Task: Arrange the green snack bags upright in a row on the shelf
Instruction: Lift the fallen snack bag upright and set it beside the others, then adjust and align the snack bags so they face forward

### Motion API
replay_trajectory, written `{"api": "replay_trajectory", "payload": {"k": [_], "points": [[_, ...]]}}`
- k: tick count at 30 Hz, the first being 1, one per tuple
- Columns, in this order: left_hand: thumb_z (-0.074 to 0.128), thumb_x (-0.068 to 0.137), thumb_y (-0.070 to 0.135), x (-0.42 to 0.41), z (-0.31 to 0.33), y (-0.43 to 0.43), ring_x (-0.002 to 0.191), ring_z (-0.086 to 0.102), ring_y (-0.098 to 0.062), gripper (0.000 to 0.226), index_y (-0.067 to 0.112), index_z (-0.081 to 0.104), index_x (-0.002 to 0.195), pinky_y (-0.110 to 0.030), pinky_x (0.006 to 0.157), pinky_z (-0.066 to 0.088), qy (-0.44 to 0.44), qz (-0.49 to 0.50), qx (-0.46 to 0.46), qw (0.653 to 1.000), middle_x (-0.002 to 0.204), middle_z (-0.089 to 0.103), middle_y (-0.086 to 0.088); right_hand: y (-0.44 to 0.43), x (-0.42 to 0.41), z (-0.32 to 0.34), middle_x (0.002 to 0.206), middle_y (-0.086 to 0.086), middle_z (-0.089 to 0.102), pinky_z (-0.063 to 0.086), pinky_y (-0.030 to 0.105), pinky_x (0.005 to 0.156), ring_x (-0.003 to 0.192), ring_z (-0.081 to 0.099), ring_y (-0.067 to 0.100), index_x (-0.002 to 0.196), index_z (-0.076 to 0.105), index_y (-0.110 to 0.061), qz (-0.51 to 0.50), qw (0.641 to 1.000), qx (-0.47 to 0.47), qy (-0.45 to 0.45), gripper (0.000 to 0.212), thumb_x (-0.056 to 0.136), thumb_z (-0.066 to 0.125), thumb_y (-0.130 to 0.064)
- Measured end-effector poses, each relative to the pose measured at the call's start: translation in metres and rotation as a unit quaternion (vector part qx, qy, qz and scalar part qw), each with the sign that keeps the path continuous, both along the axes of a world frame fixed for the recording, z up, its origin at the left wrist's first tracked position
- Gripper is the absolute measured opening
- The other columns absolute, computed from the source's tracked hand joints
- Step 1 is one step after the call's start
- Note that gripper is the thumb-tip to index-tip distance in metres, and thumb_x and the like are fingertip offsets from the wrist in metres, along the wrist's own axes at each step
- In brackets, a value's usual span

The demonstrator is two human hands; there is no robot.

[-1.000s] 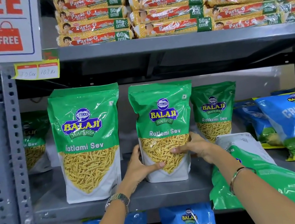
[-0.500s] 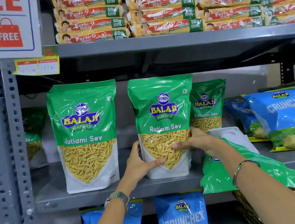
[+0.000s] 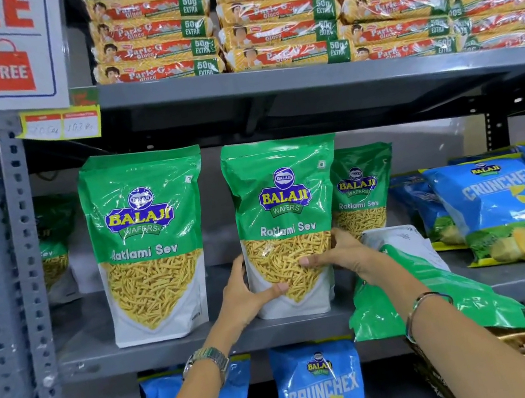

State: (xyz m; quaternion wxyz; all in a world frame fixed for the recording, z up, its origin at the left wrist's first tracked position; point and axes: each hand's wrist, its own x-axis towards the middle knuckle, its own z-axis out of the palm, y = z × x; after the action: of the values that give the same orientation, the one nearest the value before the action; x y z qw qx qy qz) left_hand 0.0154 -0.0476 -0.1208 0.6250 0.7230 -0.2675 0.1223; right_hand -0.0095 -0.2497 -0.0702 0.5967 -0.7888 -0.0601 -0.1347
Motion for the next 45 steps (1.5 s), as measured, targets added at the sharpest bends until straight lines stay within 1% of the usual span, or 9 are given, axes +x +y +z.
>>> {"api": "replay_trajectory", "payload": {"k": [8, 13, 19, 21, 24, 26, 30, 36, 45], "points": [[0.078, 0.07, 0.022, -0.04, -0.021, -0.034, 0.136, 0.027, -0.003, 0.089, 0.028, 0.024, 0.139, -0.02, 0.111, 0.022, -0.151, 0.17, -0.095, 0.969, 0.146, 0.029, 0.017, -0.034, -0.022, 0.014, 0.146, 0.012, 0.038, 0.036, 0.032, 0.104, 0.13, 0.042, 0.026, 0.142, 0.026, -0.01, -0.017, 0.997, -0.046, -0.051, 0.096, 0.065, 0.082, -0.016], [0.073, 0.065, 0.054, -0.076, -0.038, -0.077, 0.136, 0.013, 0.012, 0.091, 0.044, 0.021, 0.139, -0.008, 0.11, 0.011, -0.3, 0.009, 0.173, 0.938, 0.149, 0.016, 0.031, -0.089, -0.061, 0.025, 0.143, 0.001, 0.043, 0.03, 0.028, 0.105, 0.131, 0.04, 0.017, 0.137, 0.038, -0.022, -0.009, 0.992, -0.109, -0.056, 0.111, 0.041, 0.082, -0.055], [0.05, 0.06, -0.006, -0.064, -0.047, -0.113, 0.126, 0.04, 0.002, 0.079, 0.036, 0.052, 0.126, -0.018, 0.104, 0.035, -0.292, 0.015, 0.154, 0.944, 0.136, 0.041, 0.026, -0.133, -0.092, 0.023, 0.13, -0.01, 0.054, 0.038, 0.023, 0.102, 0.118, 0.049, 0.002, 0.121, 0.053, -0.03, 0.026, 0.978, -0.204, 0.028, 0.103, 0.034, 0.065, -0.084], [0.043, 0.057, -0.014, -0.065, -0.034, -0.115, 0.125, 0.041, 0.007, 0.087, 0.039, 0.051, 0.125, -0.013, 0.103, 0.035, -0.276, 0.03, 0.119, 0.953, 0.133, 0.043, 0.027, -0.15, -0.094, 0.021, 0.132, 0.003, 0.053, 0.041, 0.021, 0.1, 0.122, 0.05, 0.015, 0.126, 0.052, -0.016, 0.015, 0.987, -0.161, 0.003, 0.103, 0.043, 0.068, -0.076], [0.051, 0.058, -0.011, -0.067, 0.002, -0.125, 0.11, 0.046, 0.01, 0.068, 0.023, 0.064, 0.115, -0.008, 0.098, 0.036, -0.333, 0.099, 0.048, 0.937, 0.118, 0.057, 0.017, -0.179, -0.1, 0.012, 0.125, 0.014, 0.05, 0.05, 0.013, 0.083, 0.099, 0.062, 0.009, 0.129, 0.042, 0.012, -0.041, 0.993, -0.107, -0.042, 0.046, 0.086, 0.052, 0.001], [0.065, 0.063, -0.004, -0.07, 0.034, -0.132, 0.094, 0.057, 0.002, 0.045, 0.018, 0.071, 0.103, -0.014, 0.088, 0.043, -0.336, 0.133, 0.004, 0.932, 0.105, 0.07, 0.007, -0.199, -0.098, -0.004, 0.121, 0.01, 0.055, 0.047, 0.004, 0.063, 0.095, 0.059, 0.012, 0.126, 0.046, 0.008, -0.082, 0.99, -0.113, -0.032, 0.049, 0.08, 0.044, 0.023], [0.077, 0.07, 0.017, -0.074, 0.087, -0.15, 0.077, 0.061, -0.004, 0.025, 0.016, 0.072, 0.095, -0.016, 0.077, 0.048, -0.365, 0.154, 0.029, 0.917, 0.093, 0.074, 0.0, -0.212, -0.076, -0.028, 0.133, 0.016, 0.052, 0.042, 0.015, 0.092, 0.126, 0.048, 0.022, 0.127, 0.048, 0.001, -0.071, 0.988, -0.129, -0.046, 0.073, 0.06, 0.074, 0.012], [0.08, 0.063, 0.037, -0.056, 0.134, -0.174, 0.077, 0.064, -0.016, 0.041, 0.017, 0.055, 0.09, -0.029, 0.068, 0.049, -0.343, 0.195, 0.006, 0.919, 0.091, 0.071, 0.002, -0.193, -0.042, -0.015, 0.089, -0.004, 0.069, 0.053, 0.012, 0.067, 0.072, 0.066, -0.003, 0.099, 0.06, -0.012, -0.078, 0.988, -0.049, -0.127, 0.027, 0.077, 0.066, 0.003], [0.063, 0.084, 0.028, -0.006, 0.175, -0.21, 0.069, 0.047, -0.02, 0.043, 0.007, 0.046, 0.117, -0.025, 0.061, 0.03, -0.253, 0.208, 0.007, 0.945, 0.066, 0.038, 0.01, -0.208, -0.01, -0.003, 0.109, 0.002, 0.068, 0.047, 0.008, 0.064, 0.087, 0.063, 0.005, 0.116, 0.059, -0.011, -0.062, 0.993, -0.018, -0.103, 0.031, 0.086, 0.062, -0.02]]}}
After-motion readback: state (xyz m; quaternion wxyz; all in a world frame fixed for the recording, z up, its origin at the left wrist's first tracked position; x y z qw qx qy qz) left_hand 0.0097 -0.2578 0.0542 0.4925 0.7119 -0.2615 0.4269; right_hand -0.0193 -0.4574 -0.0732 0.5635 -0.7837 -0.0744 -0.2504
